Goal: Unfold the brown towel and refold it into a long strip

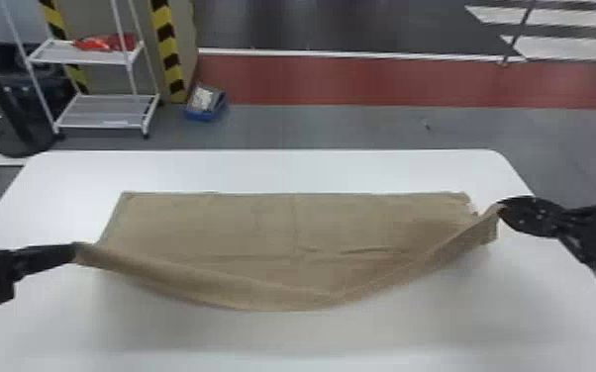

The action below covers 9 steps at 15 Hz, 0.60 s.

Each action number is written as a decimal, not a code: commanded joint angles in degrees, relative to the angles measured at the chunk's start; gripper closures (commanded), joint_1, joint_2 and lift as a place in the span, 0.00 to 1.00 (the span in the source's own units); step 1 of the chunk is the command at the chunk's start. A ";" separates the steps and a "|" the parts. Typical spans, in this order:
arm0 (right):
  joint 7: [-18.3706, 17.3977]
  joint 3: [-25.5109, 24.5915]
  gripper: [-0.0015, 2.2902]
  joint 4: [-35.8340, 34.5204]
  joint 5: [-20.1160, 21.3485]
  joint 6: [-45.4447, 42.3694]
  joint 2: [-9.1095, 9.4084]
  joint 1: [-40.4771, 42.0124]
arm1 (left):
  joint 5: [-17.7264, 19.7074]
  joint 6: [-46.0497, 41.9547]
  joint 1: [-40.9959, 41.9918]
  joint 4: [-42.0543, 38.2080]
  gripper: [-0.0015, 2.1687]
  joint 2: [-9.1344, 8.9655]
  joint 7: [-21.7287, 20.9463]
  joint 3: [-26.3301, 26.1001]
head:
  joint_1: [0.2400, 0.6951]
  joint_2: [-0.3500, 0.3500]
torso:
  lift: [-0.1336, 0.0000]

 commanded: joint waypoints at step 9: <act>-6.81 10.95 0.72 42.34 3.90 -16.05 -0.57 -28.27 | -7.82 -9.39 -29.81 43.21 0.59 3.74 3.34 -15.52 | 1.00 0.46 | 0.09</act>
